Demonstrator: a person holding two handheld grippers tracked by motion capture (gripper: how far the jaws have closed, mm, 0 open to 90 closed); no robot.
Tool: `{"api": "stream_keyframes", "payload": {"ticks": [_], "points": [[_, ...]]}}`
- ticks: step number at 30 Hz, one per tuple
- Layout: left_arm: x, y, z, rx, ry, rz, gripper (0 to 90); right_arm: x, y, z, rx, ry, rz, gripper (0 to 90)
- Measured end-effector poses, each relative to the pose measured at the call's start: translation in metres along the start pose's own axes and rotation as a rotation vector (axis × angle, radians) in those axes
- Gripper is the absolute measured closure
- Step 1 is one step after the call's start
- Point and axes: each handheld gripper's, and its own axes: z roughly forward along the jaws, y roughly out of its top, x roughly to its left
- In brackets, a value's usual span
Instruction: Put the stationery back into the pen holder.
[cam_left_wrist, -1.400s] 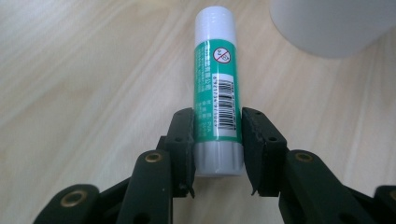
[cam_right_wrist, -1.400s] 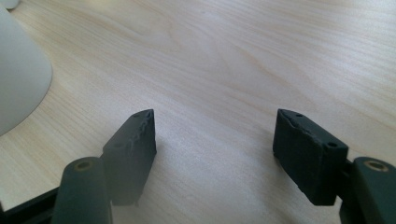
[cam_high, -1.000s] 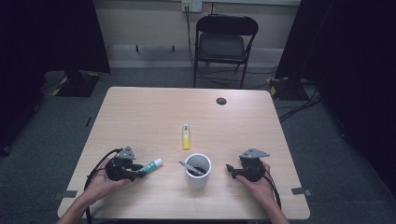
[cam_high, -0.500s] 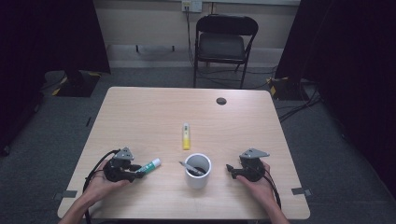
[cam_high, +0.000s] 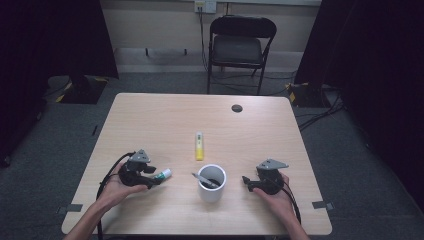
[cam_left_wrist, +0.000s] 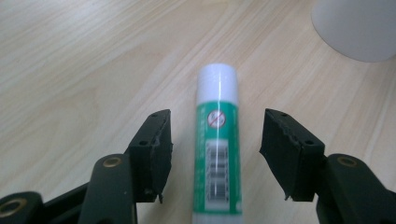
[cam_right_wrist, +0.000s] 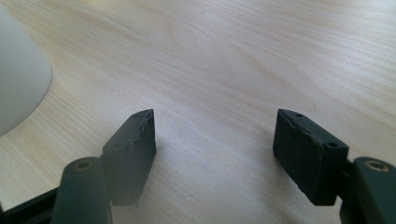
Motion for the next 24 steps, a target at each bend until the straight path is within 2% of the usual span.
{"api": "stream_keyframes", "payload": {"ticks": [4, 5, 7, 11, 14, 16, 17, 23, 24], "points": [[0.000, 0.011, 0.012, 0.001, -0.008, 0.002, 49.5, 0.000, 0.000, 0.000, 0.000, 0.000, -0.001, 29.3], [0.000, 0.012, 0.015, 0.015, -0.014, 0.002, 51.9, 0.000, 0.000, 0.000, 0.000, 0.002, 0.000, 29.3], [-0.001, 0.015, 0.024, 0.055, 0.019, 0.003, 54.1, -0.001, 0.000, 0.001, -0.001, 0.006, -0.003, 28.9], [-0.003, 0.023, 0.027, 0.078, 0.028, 0.010, 54.4, -0.001, 0.001, 0.001, 0.002, 0.006, -0.001, 28.7], [-0.006, 0.030, 0.032, 0.062, 0.034, -0.003, 54.0, -0.001, 0.001, 0.001, 0.002, 0.006, -0.002, 28.8], [-0.007, 0.030, 0.034, 0.098, 0.041, 0.027, 55.0, -0.001, 0.001, 0.001, 0.003, 0.008, -0.004, 28.8], [-0.009, 0.029, 0.036, 0.098, 0.052, 0.039, 55.5, -0.001, 0.001, 0.001, 0.003, 0.009, -0.003, 28.8], [-0.011, 0.027, 0.034, 0.096, 0.061, 0.047, 60.4, -0.001, 0.002, 0.003, 0.003, 0.014, -0.008, 28.4], [-0.010, 0.027, 0.033, 0.107, 0.055, 0.062, 62.6, -0.001, 0.002, 0.003, 0.003, 0.014, -0.009, 28.5]]}}
